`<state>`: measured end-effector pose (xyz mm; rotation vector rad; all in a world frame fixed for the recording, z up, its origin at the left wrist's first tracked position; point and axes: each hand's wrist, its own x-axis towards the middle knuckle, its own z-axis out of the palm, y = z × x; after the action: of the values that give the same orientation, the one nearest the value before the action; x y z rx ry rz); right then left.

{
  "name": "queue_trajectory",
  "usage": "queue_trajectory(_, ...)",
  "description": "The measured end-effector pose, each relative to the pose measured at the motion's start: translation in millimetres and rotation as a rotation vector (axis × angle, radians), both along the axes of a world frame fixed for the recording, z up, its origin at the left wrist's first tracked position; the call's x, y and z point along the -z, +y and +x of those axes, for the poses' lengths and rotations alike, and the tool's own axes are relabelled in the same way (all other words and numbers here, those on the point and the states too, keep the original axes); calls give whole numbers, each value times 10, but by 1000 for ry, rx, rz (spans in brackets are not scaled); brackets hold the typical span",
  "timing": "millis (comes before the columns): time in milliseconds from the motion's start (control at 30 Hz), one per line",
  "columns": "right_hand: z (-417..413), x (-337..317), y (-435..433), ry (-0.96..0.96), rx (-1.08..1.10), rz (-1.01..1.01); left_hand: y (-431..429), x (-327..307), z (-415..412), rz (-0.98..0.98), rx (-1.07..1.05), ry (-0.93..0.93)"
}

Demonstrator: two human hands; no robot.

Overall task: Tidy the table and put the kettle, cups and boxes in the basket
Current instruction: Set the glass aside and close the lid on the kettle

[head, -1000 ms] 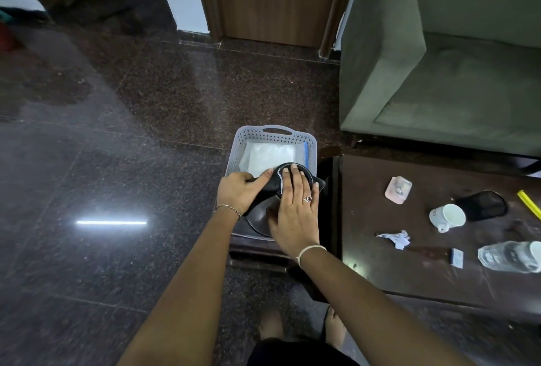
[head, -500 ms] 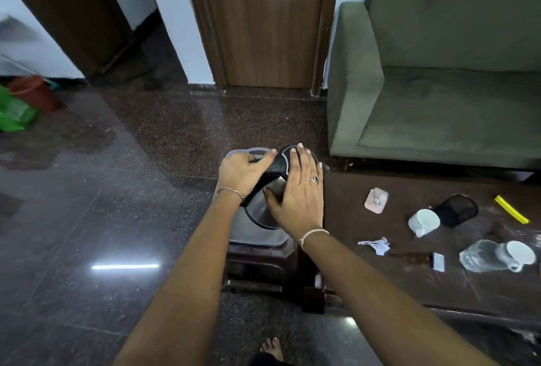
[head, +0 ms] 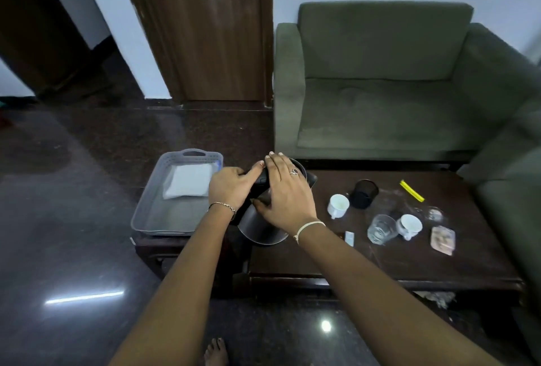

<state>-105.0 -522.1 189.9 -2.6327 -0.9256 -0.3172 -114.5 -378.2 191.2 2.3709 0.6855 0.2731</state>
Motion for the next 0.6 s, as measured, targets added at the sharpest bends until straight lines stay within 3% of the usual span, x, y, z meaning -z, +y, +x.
queue_trajectory(600,213,749,-1466,219,218,-64,-1499,692,446,-2,309,62)
